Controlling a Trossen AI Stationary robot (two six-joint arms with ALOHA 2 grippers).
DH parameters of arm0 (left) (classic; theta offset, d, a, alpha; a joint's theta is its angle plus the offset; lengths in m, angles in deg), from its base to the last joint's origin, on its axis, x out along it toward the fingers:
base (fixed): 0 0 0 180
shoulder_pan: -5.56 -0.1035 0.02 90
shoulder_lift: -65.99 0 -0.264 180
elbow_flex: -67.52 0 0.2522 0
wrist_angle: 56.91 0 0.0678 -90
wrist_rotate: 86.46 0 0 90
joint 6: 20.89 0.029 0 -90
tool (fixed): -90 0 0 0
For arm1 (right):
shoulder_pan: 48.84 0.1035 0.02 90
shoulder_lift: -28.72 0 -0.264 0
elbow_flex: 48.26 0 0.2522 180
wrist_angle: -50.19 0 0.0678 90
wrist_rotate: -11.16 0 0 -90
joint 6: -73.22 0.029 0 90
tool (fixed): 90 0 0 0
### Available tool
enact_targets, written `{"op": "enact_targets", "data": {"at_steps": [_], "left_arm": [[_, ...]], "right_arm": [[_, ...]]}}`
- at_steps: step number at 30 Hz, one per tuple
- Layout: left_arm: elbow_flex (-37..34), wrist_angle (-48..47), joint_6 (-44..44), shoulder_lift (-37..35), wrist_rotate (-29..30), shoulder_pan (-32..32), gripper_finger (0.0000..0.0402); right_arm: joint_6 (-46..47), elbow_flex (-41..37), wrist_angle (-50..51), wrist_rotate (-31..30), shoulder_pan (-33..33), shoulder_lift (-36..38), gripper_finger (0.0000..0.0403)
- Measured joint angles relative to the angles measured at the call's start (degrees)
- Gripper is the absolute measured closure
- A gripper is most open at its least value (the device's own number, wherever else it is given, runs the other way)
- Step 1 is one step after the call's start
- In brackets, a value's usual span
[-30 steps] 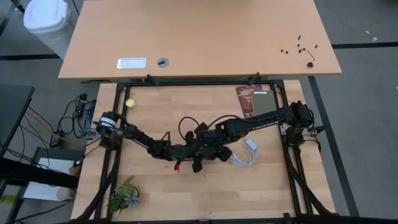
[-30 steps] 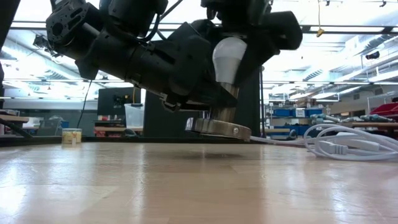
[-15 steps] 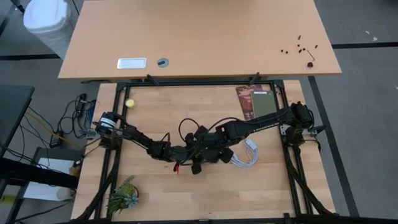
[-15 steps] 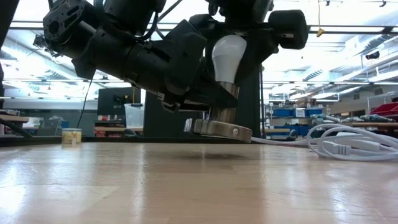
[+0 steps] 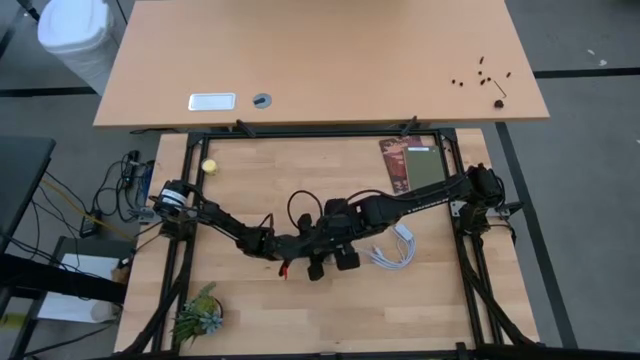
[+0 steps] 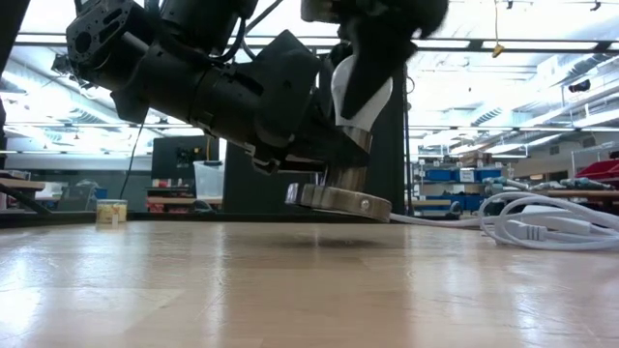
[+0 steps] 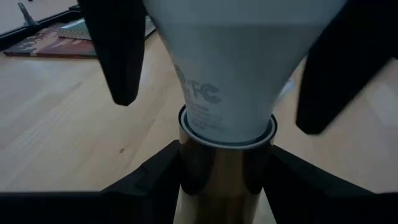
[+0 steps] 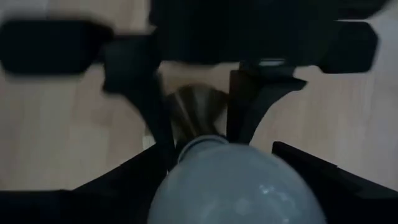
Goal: Screw lightbulb
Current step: Insert the lightbulb into the lamp
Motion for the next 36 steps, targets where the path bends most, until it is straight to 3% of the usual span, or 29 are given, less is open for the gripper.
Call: {"op": "enact_targets", "data": {"at_steps": [5, 8, 11, 18, 23, 30, 36], "left_arm": [[0.0, 0.0, -0.4, 0.0, 0.0, 0.0, 0.0199], [0.0, 0.0, -0.5, 0.0, 0.2, 0.0, 0.0199], [0.0, 0.0, -0.5, 0.0, 0.4, 0.0, 0.0199], [0.0, 0.0, -0.1, 0.0, 0.1, 0.0, 0.0199], [0.0, 0.0, 0.0, 0.0, 0.0, 0.0, 0.0199], [0.0, 0.0, 0.0, 0.0, -0.2, 0.1, 0.0199], [0.0, -0.1, 0.0, 0.0, -0.2, 0.0, 0.0199]], "right_arm": [[13.7, 0.0, -1.1, 0.0, -0.9, 0.0, 0.0139], [14.4, 0.0, -1.1, 0.2, -1.5, 0.0, 0.0143], [7.4, 0.0, -1.4, 0.2, -1.8, 0.0, 0.0125], [-19.1, 0.0, 1.2, 0.2, -1.7, 0.0, 0.0058], [-33.6, 0.0, 3.2, 0.0, -0.5, 0.0, 0.0043], [-48.1, 0.0, 3.7, 0.0, 1.1, 0.0, 0.0056], [-49.7, 0.0, 2.4, -0.1, 1.2, 0.0, 0.0114]]}}
